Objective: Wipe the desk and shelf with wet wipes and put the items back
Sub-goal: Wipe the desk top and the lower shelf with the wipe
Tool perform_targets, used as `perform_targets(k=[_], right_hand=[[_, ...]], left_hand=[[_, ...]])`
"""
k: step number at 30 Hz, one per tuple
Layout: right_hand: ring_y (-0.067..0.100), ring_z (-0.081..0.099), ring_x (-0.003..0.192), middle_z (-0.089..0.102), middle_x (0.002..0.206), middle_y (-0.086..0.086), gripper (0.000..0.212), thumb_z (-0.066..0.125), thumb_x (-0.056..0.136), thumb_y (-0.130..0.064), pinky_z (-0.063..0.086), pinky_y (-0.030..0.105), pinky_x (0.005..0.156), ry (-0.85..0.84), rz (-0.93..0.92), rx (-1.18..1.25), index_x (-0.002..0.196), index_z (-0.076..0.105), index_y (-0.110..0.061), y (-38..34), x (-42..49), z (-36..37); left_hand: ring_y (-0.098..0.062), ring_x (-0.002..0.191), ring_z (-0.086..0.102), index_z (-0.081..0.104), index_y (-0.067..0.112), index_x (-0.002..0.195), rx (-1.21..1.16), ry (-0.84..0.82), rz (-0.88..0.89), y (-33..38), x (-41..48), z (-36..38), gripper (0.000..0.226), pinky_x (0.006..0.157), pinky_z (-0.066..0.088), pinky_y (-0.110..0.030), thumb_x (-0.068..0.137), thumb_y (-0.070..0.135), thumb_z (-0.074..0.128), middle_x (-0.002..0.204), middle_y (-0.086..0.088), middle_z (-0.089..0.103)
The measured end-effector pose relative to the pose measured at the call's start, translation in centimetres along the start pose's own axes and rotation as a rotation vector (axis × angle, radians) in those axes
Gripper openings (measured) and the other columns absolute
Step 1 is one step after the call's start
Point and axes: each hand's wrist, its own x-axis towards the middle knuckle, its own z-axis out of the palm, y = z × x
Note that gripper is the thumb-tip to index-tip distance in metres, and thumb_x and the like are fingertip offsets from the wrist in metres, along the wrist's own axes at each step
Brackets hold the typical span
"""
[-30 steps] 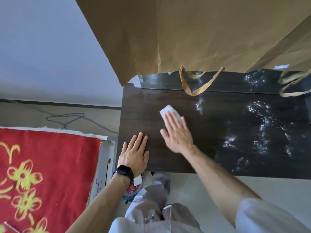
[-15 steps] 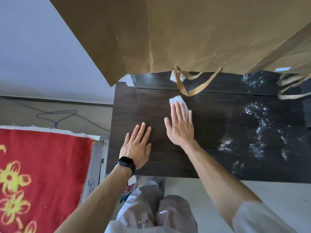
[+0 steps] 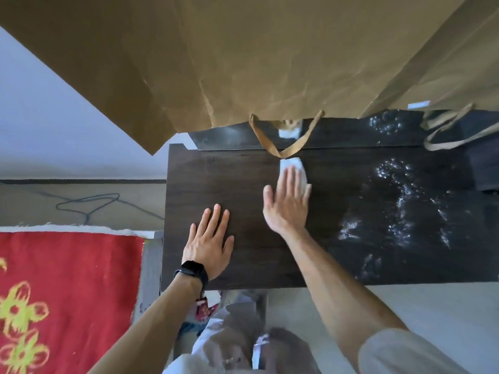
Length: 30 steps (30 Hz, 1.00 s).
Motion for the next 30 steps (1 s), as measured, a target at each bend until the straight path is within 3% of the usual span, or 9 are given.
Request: perform_targets(k=[2, 4, 10, 12, 15, 19, 21, 26, 30], right_hand=[[0.018, -0.009, 0.152, -0.002, 0.165, 0.005, 0.068, 0.018, 0.103, -0.049, 0.001, 0.050, 0.123, -0.059, -0.266, -0.060, 0.158, 0.005, -0.012, -1.2, -4.9, 2.1], [0.016, -0.010, 0.152, -0.003, 0.166, 0.002, 0.066, 0.018, 0.104, -0.048, 0.009, 0.051, 0.123, -0.080, -0.349, -0.090, 0.158, 0.005, -0.013, 1.2, -7.8, 2.3], [0.023, -0.007, 0.153, -0.008, 0.165, 0.006, 0.070, 0.004, 0.102, -0.053, 0.015, 0.056, 0.121, 0.006, 0.228, -0.067, 0.157, -0.002, -0.012, 12.8, -11.9, 0.1], [0.026, -0.006, 0.152, -0.005, 0.165, 0.010, 0.072, 0.009, 0.102, -0.054, 0.013, 0.057, 0.121, 0.040, 0.260, -0.038, 0.157, 0.001, -0.008, 11.3, -12.4, 0.2], [0.022, -0.006, 0.153, 0.000, 0.165, 0.009, 0.071, 0.024, 0.102, -0.050, 0.006, 0.052, 0.122, -0.005, -0.103, -0.014, 0.157, 0.008, -0.008, 5.3, -14.2, 2.4], [0.018, 0.000, 0.153, 0.005, 0.166, 0.005, 0.067, 0.030, 0.104, -0.047, 0.021, 0.051, 0.120, -0.072, -0.430, -0.039, 0.157, 0.012, -0.011, 5.1, -16.6, 3.1], [0.017, 0.000, 0.153, 0.001, 0.166, 0.003, 0.068, 0.027, 0.104, -0.049, 0.021, 0.053, 0.119, -0.065, -0.362, -0.088, 0.158, 0.008, -0.013, 10.0, -16.3, 1.9], [0.023, -0.008, 0.152, -0.008, 0.165, 0.006, 0.074, 0.007, 0.100, -0.059, 0.014, 0.058, 0.120, 0.002, 0.275, -0.114, 0.157, -0.006, -0.014, 21.6, -14.3, -2.4], [0.022, -0.013, 0.152, -0.008, 0.165, 0.009, 0.076, 0.011, 0.101, -0.059, 0.003, 0.054, 0.122, 0.005, 0.190, -0.081, 0.157, -0.003, -0.010, 15.1, -14.4, -0.8]], left_hand=[[-0.018, 0.151, -0.008, 0.006, 0.030, 0.156, 0.002, -0.012, -0.006, 0.1, 0.0, -0.1, 0.061, 0.121, 0.010, -0.047, 0.102, 0.046, 0.027, 0.163, 0.009, -0.008], [-0.018, 0.151, -0.006, 0.007, 0.030, 0.156, 0.014, -0.021, -0.001, 0.0, 0.0, -0.2, 0.060, 0.121, 0.010, -0.047, 0.102, 0.046, 0.027, 0.163, 0.008, -0.007], [-0.024, 0.151, -0.003, 0.009, 0.024, 0.157, 0.041, -0.020, -0.015, 0.6, 0.1, 0.0, 0.063, 0.119, 0.017, -0.051, 0.102, 0.043, 0.032, 0.165, 0.001, -0.002], [-0.025, 0.151, -0.003, 0.007, 0.022, 0.157, 0.043, -0.006, -0.030, 1.1, 0.0, 0.4, 0.064, 0.119, 0.016, -0.050, 0.102, 0.044, 0.030, 0.165, 0.000, -0.004], [-0.023, 0.151, -0.003, 0.006, 0.022, 0.157, 0.033, 0.004, -0.070, 2.1, -0.2, 0.8, 0.063, 0.120, 0.013, -0.050, 0.102, 0.044, 0.028, 0.165, 0.000, -0.004], [-0.022, 0.151, 0.004, 0.013, 0.025, 0.156, 0.073, 0.025, -0.015, 3.1, -1.8, 1.7, 0.058, 0.119, 0.016, -0.051, 0.102, 0.042, 0.024, 0.164, 0.001, 0.003], [-0.024, 0.150, 0.011, 0.018, 0.022, 0.156, 0.113, 0.007, 0.083, 3.9, -2.7, 2.3, 0.060, 0.117, 0.022, -0.052, 0.100, 0.043, 0.022, 0.164, 0.000, 0.010], [-0.025, 0.151, 0.000, 0.008, 0.020, 0.157, 0.082, -0.039, 0.075, 6.2, -2.8, 4.1, 0.065, 0.118, 0.015, -0.051, 0.100, 0.045, 0.025, 0.164, 0.000, 0.000], [-0.021, 0.150, -0.009, 0.000, 0.021, 0.157, 0.077, -0.046, 0.056, 6.7, -2.6, 4.2, 0.065, 0.121, 0.010, -0.049, 0.102, 0.044, 0.027, 0.164, 0.004, -0.007]])
